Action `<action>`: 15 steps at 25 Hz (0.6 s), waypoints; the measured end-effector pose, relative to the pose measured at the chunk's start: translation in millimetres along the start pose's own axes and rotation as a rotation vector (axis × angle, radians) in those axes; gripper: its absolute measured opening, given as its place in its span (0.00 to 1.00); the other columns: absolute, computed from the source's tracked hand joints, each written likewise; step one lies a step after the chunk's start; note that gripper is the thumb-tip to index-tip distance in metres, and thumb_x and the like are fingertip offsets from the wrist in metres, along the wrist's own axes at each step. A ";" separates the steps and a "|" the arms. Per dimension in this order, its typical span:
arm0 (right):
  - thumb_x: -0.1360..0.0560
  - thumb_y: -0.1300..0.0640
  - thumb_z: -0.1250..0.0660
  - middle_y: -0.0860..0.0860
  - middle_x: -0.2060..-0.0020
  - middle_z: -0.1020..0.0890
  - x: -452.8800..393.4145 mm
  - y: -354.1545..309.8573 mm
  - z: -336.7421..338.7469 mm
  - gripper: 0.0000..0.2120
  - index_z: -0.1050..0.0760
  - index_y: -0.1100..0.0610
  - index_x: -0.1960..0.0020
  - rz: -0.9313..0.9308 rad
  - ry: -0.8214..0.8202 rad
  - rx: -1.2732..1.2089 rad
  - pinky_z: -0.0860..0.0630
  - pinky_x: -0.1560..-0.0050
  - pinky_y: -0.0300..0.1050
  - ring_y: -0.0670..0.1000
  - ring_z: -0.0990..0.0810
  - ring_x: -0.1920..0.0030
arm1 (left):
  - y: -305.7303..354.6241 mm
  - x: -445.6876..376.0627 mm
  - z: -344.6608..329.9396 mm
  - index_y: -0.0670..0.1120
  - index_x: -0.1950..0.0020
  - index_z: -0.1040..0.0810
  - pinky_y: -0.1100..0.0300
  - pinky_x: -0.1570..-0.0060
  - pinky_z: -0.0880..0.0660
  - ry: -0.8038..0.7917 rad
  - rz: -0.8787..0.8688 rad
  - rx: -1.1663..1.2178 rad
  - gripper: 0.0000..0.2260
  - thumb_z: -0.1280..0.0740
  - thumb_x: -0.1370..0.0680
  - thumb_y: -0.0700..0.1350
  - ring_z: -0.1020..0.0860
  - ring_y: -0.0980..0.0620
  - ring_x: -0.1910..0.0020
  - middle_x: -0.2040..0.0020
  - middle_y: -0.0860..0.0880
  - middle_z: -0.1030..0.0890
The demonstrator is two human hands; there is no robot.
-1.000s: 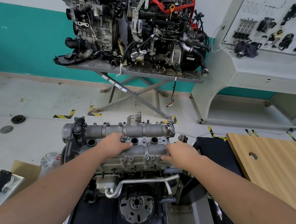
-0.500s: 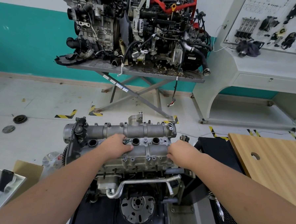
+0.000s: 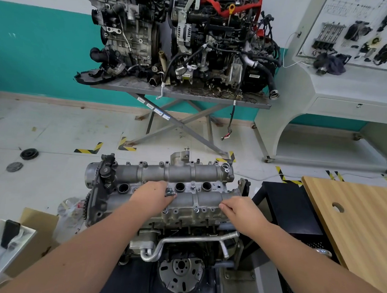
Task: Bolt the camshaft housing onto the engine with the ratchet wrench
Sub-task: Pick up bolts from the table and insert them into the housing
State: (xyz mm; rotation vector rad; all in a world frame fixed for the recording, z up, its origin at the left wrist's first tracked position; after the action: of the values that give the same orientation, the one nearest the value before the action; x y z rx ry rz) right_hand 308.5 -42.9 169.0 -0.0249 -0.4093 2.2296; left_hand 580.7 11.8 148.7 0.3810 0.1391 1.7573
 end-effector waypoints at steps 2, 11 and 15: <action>0.16 0.52 0.43 0.49 0.69 0.29 -1.0 -0.1 -1.9 0.18 0.30 0.58 0.63 0.023 0.010 0.029 0.40 0.62 0.44 0.50 0.31 0.65 | -1.6 -0.2 -1.9 0.53 0.62 0.38 0.55 0.64 0.33 0.006 -0.004 -0.023 0.17 0.39 0.20 0.61 0.29 0.52 0.63 0.65 0.55 0.30; 0.17 0.53 0.38 0.50 0.66 0.22 -1.5 13.6 -14.7 0.14 0.20 0.59 0.56 0.025 0.145 -0.161 0.28 0.56 0.45 0.50 0.25 0.62 | -4.3 -6.2 1.4 0.51 0.61 0.34 0.59 0.72 0.37 -0.004 0.082 0.007 0.21 0.36 0.25 0.67 0.28 0.57 0.65 0.63 0.53 0.25; 0.17 0.49 0.40 0.46 0.64 0.26 9.1 9.8 -24.7 0.14 0.23 0.52 0.58 -0.092 0.149 -0.276 0.32 0.55 0.43 0.45 0.27 0.60 | -1.1 -2.4 3.4 0.49 0.59 0.31 0.59 0.70 0.35 -0.078 0.026 -0.047 0.22 0.33 0.27 0.68 0.27 0.56 0.64 0.62 0.52 0.25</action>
State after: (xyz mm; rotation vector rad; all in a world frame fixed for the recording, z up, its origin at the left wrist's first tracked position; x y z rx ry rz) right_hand 299.2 -34.8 143.8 -0.3107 -0.6193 2.0504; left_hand 583.3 9.3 151.1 0.4188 0.0371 1.7657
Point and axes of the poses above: each hand's wrist, its own x-axis away from the middle knuckle, its own z-axis out of the back of the hand, y = z × x, the point moved 1 cm from there along -x, towards the middle knuckle
